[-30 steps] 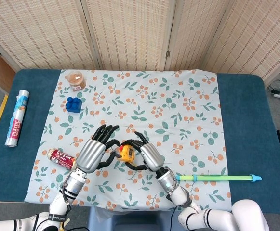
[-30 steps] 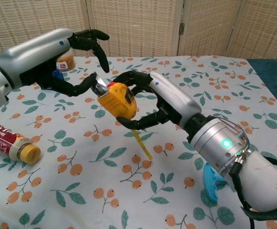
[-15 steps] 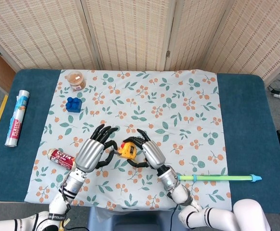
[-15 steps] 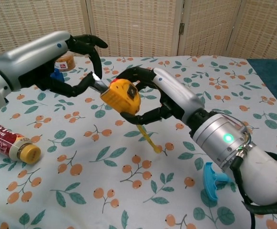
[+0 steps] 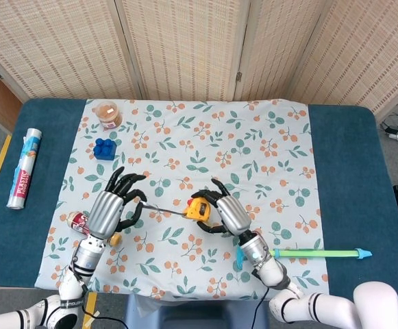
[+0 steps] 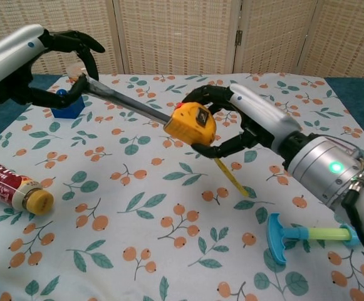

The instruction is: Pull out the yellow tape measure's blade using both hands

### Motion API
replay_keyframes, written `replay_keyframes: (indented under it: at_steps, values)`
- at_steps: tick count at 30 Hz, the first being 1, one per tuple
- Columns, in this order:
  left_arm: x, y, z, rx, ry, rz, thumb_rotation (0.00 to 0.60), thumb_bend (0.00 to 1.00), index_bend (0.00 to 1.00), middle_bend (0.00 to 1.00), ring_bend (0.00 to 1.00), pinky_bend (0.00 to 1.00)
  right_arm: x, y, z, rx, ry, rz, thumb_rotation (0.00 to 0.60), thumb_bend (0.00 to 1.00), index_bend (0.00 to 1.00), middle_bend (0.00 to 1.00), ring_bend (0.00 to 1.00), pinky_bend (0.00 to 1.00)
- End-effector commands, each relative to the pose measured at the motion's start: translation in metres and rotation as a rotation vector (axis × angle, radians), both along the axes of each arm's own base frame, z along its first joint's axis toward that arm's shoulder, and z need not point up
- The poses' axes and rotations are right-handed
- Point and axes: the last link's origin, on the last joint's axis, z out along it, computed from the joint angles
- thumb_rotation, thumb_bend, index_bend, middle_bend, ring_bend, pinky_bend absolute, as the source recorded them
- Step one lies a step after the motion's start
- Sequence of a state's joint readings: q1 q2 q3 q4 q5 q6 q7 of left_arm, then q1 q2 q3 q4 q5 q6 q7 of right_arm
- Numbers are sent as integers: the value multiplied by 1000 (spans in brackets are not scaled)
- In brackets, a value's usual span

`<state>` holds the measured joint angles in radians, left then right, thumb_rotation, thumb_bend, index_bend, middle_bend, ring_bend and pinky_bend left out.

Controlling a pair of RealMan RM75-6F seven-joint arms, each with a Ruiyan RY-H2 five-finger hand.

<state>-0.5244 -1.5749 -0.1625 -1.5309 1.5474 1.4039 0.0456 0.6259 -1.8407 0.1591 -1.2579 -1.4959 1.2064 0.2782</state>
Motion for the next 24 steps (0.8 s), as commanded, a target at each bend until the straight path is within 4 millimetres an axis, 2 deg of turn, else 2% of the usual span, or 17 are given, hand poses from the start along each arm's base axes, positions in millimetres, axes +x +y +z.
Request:
replay_keyframes:
  at_steps: [1, 14, 24]
  values:
    - [-16, 5, 8, 41, -24, 14, 600, 601, 539, 247, 201, 0, -17, -1, 14, 4, 44, -42, 600, 348, 569, 466, 334, 21]
    - [-58, 25, 30, 137, -145, 103, 600, 601, 517, 265, 215, 0, -74, -2, 57, 6, 165, -160, 600, 348, 570, 466, 337, 21]
    - [-80, 34, 42, 167, -187, 157, 600, 601, 515, 266, 215, 0, -111, 4, 83, 19, 193, -249, 600, 348, 570, 466, 338, 21]
